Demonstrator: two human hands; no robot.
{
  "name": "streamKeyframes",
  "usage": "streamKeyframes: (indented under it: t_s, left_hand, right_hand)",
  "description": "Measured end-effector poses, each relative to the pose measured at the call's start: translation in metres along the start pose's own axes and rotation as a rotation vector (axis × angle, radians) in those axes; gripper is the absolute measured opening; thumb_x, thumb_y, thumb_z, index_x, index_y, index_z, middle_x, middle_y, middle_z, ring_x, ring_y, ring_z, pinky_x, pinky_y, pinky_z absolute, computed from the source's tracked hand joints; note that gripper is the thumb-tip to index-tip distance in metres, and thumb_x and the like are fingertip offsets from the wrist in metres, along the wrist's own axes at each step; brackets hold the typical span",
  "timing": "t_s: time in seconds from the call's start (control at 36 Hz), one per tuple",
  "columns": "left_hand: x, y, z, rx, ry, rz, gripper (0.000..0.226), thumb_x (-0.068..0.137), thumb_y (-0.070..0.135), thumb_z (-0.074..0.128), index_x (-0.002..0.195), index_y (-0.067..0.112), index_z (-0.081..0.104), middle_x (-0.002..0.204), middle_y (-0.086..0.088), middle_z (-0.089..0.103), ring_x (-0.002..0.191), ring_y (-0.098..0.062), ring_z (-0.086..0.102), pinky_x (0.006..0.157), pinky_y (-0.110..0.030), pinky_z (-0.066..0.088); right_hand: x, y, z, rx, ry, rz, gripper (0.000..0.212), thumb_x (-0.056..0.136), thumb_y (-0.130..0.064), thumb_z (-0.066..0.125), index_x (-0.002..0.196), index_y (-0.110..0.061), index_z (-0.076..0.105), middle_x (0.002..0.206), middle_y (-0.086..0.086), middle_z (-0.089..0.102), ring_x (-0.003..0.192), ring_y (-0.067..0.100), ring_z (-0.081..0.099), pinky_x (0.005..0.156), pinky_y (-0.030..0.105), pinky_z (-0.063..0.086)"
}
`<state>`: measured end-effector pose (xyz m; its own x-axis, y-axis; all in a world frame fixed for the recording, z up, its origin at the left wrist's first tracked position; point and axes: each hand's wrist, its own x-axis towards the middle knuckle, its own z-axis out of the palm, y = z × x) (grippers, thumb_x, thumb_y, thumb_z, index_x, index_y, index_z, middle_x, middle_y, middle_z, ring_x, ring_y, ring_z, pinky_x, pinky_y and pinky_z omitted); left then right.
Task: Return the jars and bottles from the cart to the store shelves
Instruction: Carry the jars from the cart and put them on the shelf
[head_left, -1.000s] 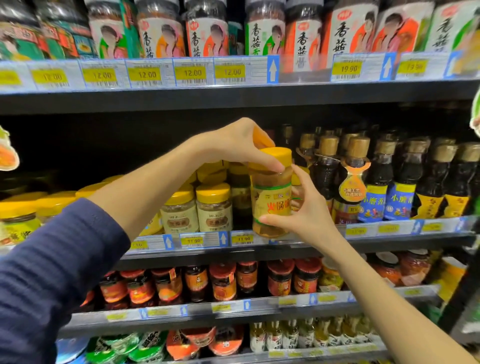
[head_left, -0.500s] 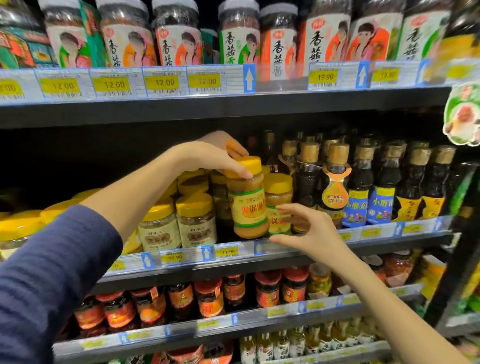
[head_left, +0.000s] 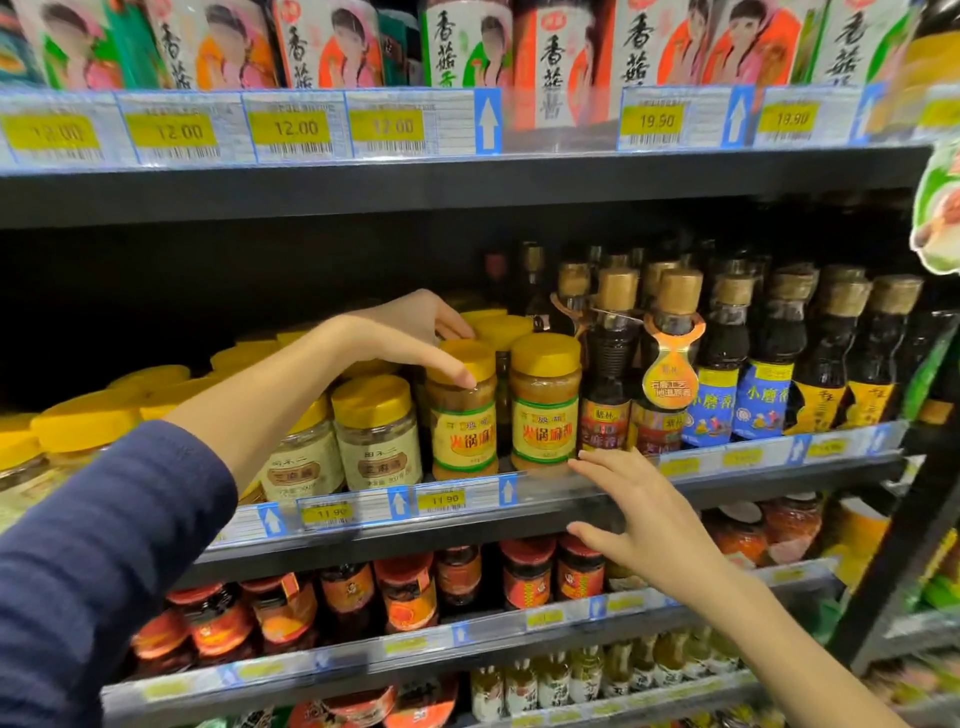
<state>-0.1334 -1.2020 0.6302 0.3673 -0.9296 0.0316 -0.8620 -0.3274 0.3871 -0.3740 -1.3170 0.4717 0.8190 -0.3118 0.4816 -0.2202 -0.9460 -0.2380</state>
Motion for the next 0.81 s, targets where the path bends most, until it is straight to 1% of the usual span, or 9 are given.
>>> streamKeyframes:
  t_s: [0.08, 0.14, 0.28, 0.36, 0.47, 0.5, 0.61, 0.72, 0.81]
  left_hand:
    - [0.002, -0.002, -0.002, 0.017, -0.012, 0.004, 0.074, 0.071, 0.04, 0.076, 0.136, 0.019, 0.046, 0.139, -0.001, 0.049, 0.126, -0.015, 0.048, 0.095, -0.025, 0.044]
    - [0.002, -0.002, -0.002, 0.029, -0.026, 0.006, 0.075, 0.07, 0.041, 0.076, 0.136, 0.019, 0.046, 0.139, -0.001, 0.05, 0.126, -0.016, 0.048, 0.098, -0.029, 0.045]
    - [0.003, -0.002, -0.003, 0.057, -0.039, 0.023, 0.076, 0.07, 0.042, 0.076, 0.136, 0.02, 0.046, 0.139, -0.001, 0.049, 0.126, -0.017, 0.048, 0.1, -0.031, 0.045]
    - [0.004, -0.001, -0.005, 0.068, -0.061, 0.031, 0.076, 0.071, 0.041, 0.076, 0.136, 0.018, 0.045, 0.139, -0.002, 0.05, 0.124, -0.017, 0.049, 0.097, -0.029, 0.046]
    - [0.004, 0.0, -0.007, 0.081, -0.079, 0.041, 0.076, 0.071, 0.039, 0.076, 0.136, 0.016, 0.046, 0.137, -0.003, 0.051, 0.122, -0.017, 0.052, 0.093, -0.026, 0.047]
    - [0.005, 0.0, -0.008, 0.085, -0.083, 0.045, 0.076, 0.071, 0.04, 0.076, 0.136, 0.016, 0.046, 0.137, -0.003, 0.052, 0.122, -0.017, 0.052, 0.093, -0.025, 0.048]
    - [0.004, -0.001, -0.009, 0.101, -0.093, 0.06, 0.079, 0.07, 0.04, 0.077, 0.137, 0.016, 0.045, 0.138, -0.003, 0.052, 0.122, -0.016, 0.053, 0.092, -0.023, 0.048]
    - [0.001, -0.001, -0.01, 0.124, -0.078, 0.075, 0.082, 0.07, 0.041, 0.077, 0.139, 0.016, 0.042, 0.141, -0.003, 0.049, 0.126, -0.016, 0.05, 0.092, -0.022, 0.045]
    - [-0.001, 0.001, -0.009, 0.191, -0.032, 0.095, 0.083, 0.071, 0.042, 0.076, 0.141, 0.018, 0.039, 0.144, -0.003, 0.046, 0.13, -0.019, 0.046, 0.097, -0.027, 0.043]
  right_hand:
    - [-0.001, 0.005, 0.006, -0.039, 0.049, -0.043, 0.059, 0.073, -0.031, 0.075, 0.126, -0.015, 0.056, 0.126, 0.002, 0.059, 0.119, 0.023, 0.054, 0.108, 0.036, 0.021]
    - [-0.001, 0.007, 0.009, -0.065, 0.069, -0.059, 0.059, 0.07, -0.03, 0.077, 0.123, -0.014, 0.058, 0.122, 0.002, 0.062, 0.114, 0.023, 0.057, 0.106, 0.04, 0.025]
    - [-0.002, 0.009, 0.013, -0.078, 0.097, -0.073, 0.058, 0.071, -0.027, 0.076, 0.124, -0.013, 0.058, 0.121, 0.001, 0.062, 0.115, 0.016, 0.049, 0.107, 0.04, 0.026]
    - [-0.002, 0.009, 0.013, -0.069, 0.108, -0.067, 0.053, 0.073, -0.023, 0.074, 0.123, -0.013, 0.059, 0.121, 0.001, 0.062, 0.114, 0.018, 0.053, 0.107, 0.04, 0.027]
    - [-0.002, 0.008, 0.011, -0.061, 0.109, -0.06, 0.051, 0.075, -0.022, 0.073, 0.123, -0.015, 0.058, 0.121, 0.001, 0.062, 0.114, 0.013, 0.048, 0.106, 0.043, 0.033]
    - [-0.002, 0.008, 0.011, -0.063, 0.108, -0.059, 0.051, 0.075, -0.022, 0.073, 0.123, -0.015, 0.058, 0.12, 0.001, 0.062, 0.114, 0.014, 0.05, 0.106, 0.043, 0.033]
    - [-0.003, 0.006, 0.01, -0.067, 0.1, -0.054, 0.05, 0.075, -0.025, 0.067, 0.122, -0.013, 0.059, 0.119, 0.002, 0.063, 0.112, 0.023, 0.058, 0.106, 0.043, 0.029]
    - [-0.002, 0.006, 0.011, -0.066, 0.091, -0.043, 0.049, 0.077, -0.022, 0.068, 0.124, -0.013, 0.058, 0.121, 0.002, 0.062, 0.114, 0.023, 0.057, 0.107, 0.041, 0.024]
    - [-0.001, 0.005, 0.01, -0.058, 0.094, -0.034, 0.047, 0.078, -0.018, 0.069, 0.123, -0.013, 0.059, 0.12, 0.002, 0.062, 0.113, 0.023, 0.058, 0.107, 0.04, 0.025]
